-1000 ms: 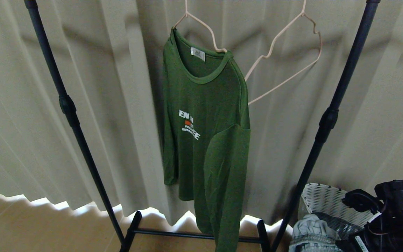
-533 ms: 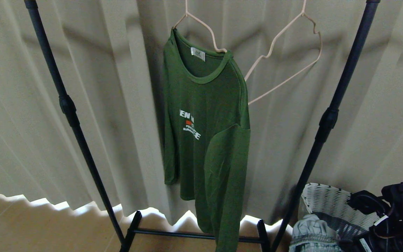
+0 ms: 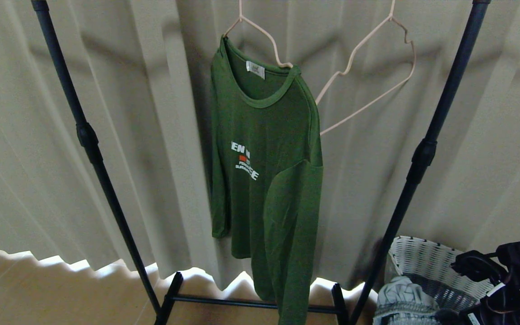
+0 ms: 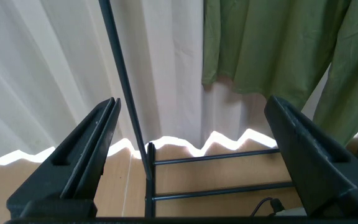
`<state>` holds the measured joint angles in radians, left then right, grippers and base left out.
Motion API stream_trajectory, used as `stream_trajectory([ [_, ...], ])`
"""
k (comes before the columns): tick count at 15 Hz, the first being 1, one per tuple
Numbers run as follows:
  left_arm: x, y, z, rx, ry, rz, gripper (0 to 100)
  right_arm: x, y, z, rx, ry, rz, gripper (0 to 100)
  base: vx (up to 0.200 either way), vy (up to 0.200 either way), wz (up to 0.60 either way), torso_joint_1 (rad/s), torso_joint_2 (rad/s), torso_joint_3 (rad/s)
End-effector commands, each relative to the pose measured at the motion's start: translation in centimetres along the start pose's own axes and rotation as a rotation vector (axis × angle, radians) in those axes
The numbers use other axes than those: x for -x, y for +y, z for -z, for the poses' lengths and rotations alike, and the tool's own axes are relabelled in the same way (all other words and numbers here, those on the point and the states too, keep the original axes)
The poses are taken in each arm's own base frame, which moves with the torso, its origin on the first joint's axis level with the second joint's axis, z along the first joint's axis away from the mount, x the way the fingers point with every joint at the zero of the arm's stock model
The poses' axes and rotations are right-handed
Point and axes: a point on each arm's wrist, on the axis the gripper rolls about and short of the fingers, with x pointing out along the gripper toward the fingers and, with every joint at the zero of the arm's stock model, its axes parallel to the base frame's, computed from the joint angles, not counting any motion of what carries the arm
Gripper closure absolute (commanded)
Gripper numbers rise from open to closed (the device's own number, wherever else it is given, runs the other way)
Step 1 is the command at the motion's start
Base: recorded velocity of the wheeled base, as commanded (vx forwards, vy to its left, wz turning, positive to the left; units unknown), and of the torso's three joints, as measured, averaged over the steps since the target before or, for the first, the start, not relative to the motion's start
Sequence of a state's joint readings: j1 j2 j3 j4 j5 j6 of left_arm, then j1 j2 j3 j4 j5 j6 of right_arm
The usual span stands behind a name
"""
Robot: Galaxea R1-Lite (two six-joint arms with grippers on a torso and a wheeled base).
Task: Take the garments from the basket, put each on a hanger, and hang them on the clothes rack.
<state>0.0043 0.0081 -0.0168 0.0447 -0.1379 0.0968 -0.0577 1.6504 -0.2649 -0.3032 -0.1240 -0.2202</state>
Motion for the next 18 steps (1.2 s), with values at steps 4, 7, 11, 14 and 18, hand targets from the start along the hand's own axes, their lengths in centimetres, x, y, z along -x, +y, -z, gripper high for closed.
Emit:
stream_trajectory([
  [4,0.0,0.0,0.0,0.0,0.001,0.0,0,-2.3,-0.2,-0.7,-0.016,0.002,0.011,0,0.0,0.0,0.0,0.0,0.0,0.0],
  [7,0.0,0.0,0.0,0.0,0.001,0.0,0,-2.3,-0.2,-0.6,-0.015,0.005,0.009,100,0.0,0.0,0.0,0.0,0.0,0.0],
  [11,0.0,0.0,0.0,0.0,0.001,0.0,0,-2.2,-0.2,-0.7,-0.016,-0.008,0.01,100,0.0,0.0,0.0,0.0,0.0,0.0],
  [14,0.0,0.0,0.0,0.002,0.001,0.0,0,-1.2,-0.4,-1.1,-0.022,-0.065,0.019,100,0.0,0.0,0.0,0.0,0.0,0.0],
  [18,0.0,0.0,0.0,0.0,0.001,0.0,0,3.1,-0.3,-2.2,-0.016,-0.295,0.021,100,0.0,0.0,0.0,0.0,0.0,0.0],
])
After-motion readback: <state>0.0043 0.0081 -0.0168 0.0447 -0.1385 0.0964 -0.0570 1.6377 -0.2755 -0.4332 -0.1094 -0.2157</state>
